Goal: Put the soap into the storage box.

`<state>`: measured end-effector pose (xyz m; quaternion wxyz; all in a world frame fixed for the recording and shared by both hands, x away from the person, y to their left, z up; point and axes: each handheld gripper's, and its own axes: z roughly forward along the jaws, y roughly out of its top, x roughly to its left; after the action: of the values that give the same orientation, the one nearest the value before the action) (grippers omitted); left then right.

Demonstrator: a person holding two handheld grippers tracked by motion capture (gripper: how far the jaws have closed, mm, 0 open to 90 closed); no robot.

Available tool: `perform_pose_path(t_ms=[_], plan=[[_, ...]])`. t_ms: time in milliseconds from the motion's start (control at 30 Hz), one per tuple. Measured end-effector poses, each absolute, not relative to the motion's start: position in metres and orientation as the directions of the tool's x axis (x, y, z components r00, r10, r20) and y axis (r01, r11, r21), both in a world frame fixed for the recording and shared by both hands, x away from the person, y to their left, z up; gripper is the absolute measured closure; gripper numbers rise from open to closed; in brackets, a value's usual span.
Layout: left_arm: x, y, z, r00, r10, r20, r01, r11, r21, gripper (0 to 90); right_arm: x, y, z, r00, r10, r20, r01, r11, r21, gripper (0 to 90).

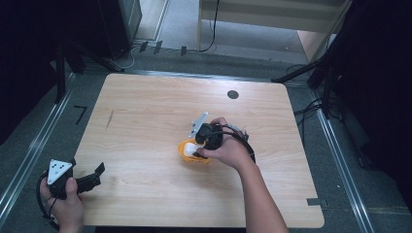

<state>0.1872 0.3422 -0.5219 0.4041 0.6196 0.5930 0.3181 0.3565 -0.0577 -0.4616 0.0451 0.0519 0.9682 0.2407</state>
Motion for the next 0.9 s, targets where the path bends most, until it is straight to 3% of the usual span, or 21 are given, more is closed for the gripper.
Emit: perform_pose_path(t_ms=[267,400,667,700,900], plan=[[0.187,0.342,-0.522,0.095,0.992,-0.083,0.477,0.028,0.879,0.0,0.355,-0.072,-0.456,-0.979,0.18,-0.092,0.111,0.859,0.5,32.7],[0.187,0.342,-0.522,0.093,0.992,-0.083,0.477,0.029,0.879,0.0,0.353,-0.084,-0.451,-0.966,0.254,-0.052,0.19,0.83,0.524,28.0],[0.187,0.341,-0.522,0.097,0.992,-0.079,0.476,0.024,0.879,0.0,0.346,-0.112,-0.451,-0.919,0.392,-0.045,0.302,0.774,0.557,8.0],[0.187,0.341,-0.522,0.097,0.992,-0.079,0.476,0.023,0.879,0.0,0.346,-0.115,-0.452,-0.918,0.396,-0.03,0.313,0.769,0.558,1.0],[0.187,0.341,-0.522,0.096,0.993,-0.072,0.476,0.018,0.879,0.0,0.342,-0.132,-0.456,-0.894,0.447,0.003,0.367,0.729,0.578,0.0]])
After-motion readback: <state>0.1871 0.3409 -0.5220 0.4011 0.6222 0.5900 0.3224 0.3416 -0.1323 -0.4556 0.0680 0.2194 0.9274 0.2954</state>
